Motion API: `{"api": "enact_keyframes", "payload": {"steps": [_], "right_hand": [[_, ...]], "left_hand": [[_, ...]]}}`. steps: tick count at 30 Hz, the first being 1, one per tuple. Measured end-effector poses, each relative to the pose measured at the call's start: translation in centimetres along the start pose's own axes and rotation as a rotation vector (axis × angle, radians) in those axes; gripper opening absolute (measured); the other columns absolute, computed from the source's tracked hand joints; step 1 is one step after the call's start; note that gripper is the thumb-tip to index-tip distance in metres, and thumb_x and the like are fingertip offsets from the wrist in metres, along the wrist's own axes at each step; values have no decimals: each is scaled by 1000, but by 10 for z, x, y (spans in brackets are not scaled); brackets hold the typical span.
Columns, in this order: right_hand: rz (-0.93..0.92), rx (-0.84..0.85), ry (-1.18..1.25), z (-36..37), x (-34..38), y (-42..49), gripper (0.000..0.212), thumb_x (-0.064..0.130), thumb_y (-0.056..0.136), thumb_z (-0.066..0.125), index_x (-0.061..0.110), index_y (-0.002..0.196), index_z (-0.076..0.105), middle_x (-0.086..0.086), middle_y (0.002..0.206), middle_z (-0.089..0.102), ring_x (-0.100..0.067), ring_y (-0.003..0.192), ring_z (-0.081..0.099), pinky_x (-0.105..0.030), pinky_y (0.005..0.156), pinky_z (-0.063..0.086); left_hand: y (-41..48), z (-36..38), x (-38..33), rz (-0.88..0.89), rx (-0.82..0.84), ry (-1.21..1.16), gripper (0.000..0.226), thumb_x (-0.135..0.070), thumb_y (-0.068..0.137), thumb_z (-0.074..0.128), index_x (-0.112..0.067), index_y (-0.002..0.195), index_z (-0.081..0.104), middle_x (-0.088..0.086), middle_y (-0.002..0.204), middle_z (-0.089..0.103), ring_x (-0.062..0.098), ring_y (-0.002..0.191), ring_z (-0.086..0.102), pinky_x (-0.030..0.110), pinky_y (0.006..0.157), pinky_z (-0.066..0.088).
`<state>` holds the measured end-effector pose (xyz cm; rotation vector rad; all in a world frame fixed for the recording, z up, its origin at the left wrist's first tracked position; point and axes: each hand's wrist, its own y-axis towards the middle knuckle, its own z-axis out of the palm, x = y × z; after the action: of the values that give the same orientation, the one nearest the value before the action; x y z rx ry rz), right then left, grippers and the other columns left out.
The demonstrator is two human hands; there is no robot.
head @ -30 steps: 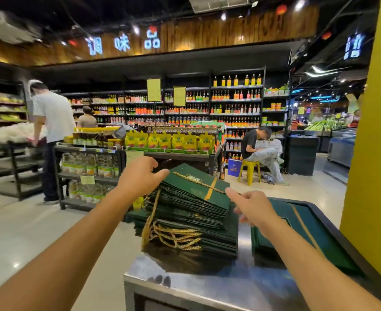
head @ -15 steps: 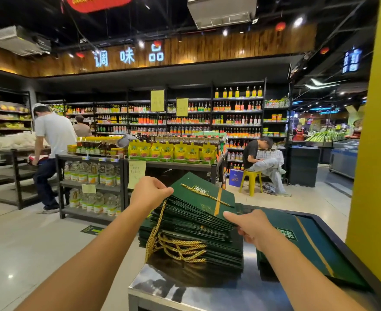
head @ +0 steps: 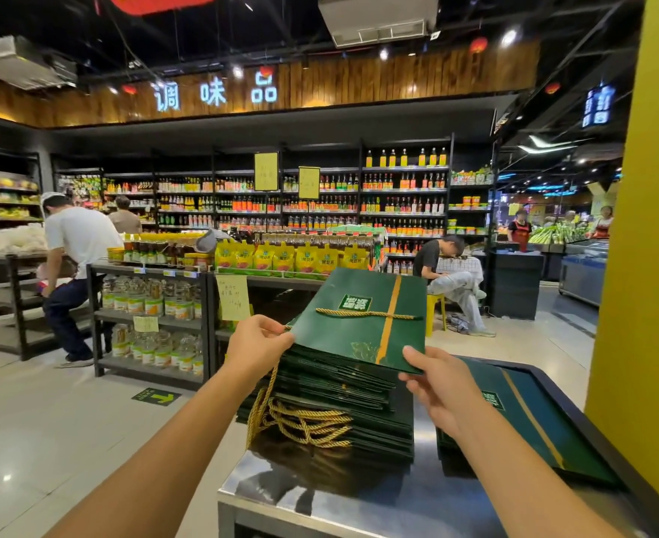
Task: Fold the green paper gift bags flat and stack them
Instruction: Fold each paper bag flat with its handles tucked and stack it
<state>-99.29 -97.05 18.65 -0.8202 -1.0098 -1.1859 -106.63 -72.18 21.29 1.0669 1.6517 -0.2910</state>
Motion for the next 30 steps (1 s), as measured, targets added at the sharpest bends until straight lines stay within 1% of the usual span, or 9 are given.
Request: {"api": "enact_keyframes", "payload": {"steps": [4,9,13,15,19,23,26,29,30], "right_hand": [[-42,41,91,-7,-2,-13,21,2,97,63,1,118,64,-12,100,75,-22,83,71,-22,57,58],[-108,122,97,-23,5,-49,19,3,96,63,4,115,63,-18,112,74,-21,82,74,-23,59,58],[-209,108,16,-52,10,-90,27,3,94,63,6,121,59,-16,110,75,-23,88,72,-25,59,60],[-240,63,-18,-73,11,-112,37,3,91,65,11,126,56,-13,112,75,-27,91,72,-28,57,60],[-227,-62,-66,-116,2,-153,40,2,91,65,19,126,56,-8,107,77,-21,80,73,-24,46,55],[-208,-223,-151,-153,-15,-185,38,3,89,70,22,120,59,8,88,78,-25,79,68,-24,47,55],[-199,-304,-195,-174,-28,-201,40,0,89,69,28,115,58,13,84,77,-19,68,70,-25,46,53],[-203,-363,-285,-192,-43,-211,37,4,91,70,30,117,62,-2,97,77,-20,55,65,-32,53,55],[-193,-378,-324,-197,-47,-212,33,7,91,70,28,115,64,-5,103,74,-20,49,58,-34,58,54]], "left_hand": [[-11,-5,-3,61,7,14,29,-33,92,72,-12,113,70,0,101,69,16,95,65,35,85,54],[-38,-9,-20,98,192,-229,40,-19,97,66,-21,136,57,-2,99,76,12,90,74,23,69,57],[-64,-2,-23,112,299,-363,58,-14,95,69,-31,146,48,0,104,77,16,100,74,39,87,60],[-84,10,-21,111,366,-439,60,-10,95,68,-34,145,48,2,104,76,20,100,74,39,84,60],[-124,42,-15,102,483,-464,56,-8,94,68,-37,139,52,3,102,75,21,97,74,28,73,57],[-157,79,-1,56,578,-449,48,-4,95,66,-26,137,54,3,97,77,21,94,75,35,85,61],[-178,101,8,15,634,-439,45,-3,95,66,-25,133,55,6,97,77,20,91,76,26,77,61],[-191,114,16,30,672,-368,48,-8,94,69,-29,134,55,6,101,76,19,92,75,32,81,61],[-193,117,17,41,685,-329,47,-11,94,70,-32,132,54,3,99,76,17,87,74,31,73,61]]}}
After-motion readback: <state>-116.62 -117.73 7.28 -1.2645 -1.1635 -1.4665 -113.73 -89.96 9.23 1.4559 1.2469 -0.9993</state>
